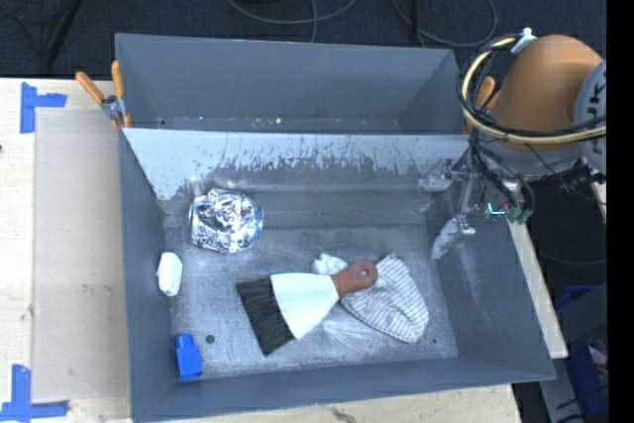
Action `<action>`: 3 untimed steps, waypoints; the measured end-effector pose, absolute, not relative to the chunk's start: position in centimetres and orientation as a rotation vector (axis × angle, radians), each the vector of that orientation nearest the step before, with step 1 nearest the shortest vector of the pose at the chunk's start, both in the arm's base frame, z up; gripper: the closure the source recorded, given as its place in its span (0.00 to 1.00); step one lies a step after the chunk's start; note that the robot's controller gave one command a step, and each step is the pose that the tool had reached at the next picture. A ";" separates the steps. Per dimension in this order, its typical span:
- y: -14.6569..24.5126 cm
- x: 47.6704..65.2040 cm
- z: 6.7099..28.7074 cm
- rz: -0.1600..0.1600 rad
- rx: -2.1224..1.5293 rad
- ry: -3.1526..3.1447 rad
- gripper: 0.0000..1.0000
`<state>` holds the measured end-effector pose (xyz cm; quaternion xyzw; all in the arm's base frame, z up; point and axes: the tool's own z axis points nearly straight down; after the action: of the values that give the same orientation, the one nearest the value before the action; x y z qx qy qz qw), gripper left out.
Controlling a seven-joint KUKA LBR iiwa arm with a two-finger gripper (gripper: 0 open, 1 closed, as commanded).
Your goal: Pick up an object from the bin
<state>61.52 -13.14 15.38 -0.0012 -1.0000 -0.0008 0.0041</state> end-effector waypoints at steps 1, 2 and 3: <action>-13.1 61.7 15.9 0.000 0.000 -3.141 0.00; -8.8 58.3 7.7 0.002 0.037 -3.133 1.00; -8.8 58.3 7.7 0.002 0.038 -3.134 1.00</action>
Offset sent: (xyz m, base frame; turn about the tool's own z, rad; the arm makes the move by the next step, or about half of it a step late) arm -0.0339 0.0450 -0.0838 -0.0230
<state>58.32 -8.76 7.72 0.0120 -0.9999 0.0006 0.0036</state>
